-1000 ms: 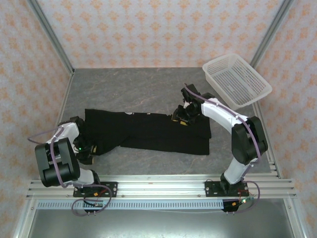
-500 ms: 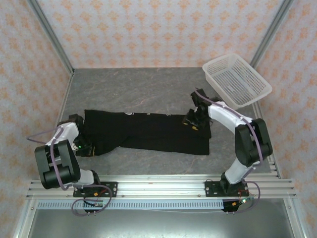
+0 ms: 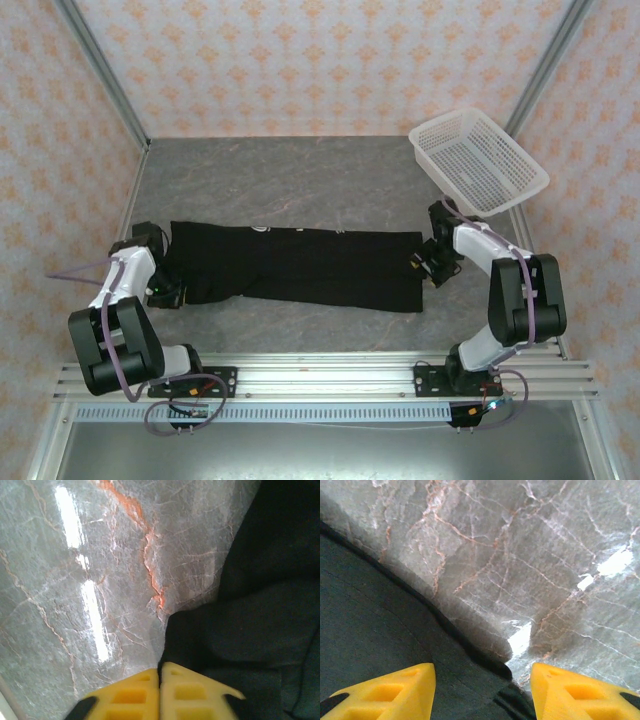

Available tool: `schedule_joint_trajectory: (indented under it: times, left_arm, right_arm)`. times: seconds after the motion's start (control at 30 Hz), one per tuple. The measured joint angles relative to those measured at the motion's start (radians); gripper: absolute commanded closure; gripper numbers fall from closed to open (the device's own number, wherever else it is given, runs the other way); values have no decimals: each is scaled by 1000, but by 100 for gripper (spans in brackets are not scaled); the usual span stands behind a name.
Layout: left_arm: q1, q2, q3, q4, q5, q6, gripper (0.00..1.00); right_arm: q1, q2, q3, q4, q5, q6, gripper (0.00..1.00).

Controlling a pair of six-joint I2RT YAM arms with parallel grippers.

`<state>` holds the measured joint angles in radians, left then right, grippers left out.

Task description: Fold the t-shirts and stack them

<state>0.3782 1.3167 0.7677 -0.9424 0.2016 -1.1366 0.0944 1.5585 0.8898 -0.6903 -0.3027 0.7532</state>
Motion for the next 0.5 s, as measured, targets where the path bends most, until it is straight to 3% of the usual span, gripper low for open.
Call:
schedule_joint_trajectory:
  times: [0.13,0.3,0.5]
  left_arm:
    - [-13,-11,6,-31,0,8,45]
    - [-67,-5,111,-60,-3,11,40]
    - [-151,127,148,-6,8,-20,32]
  right_arm:
    - [0,-1,0,8,0,3,48]
    - [0,-20,1,7,1,-6,49]
    - [1,-23,6,7,0,-23,49]
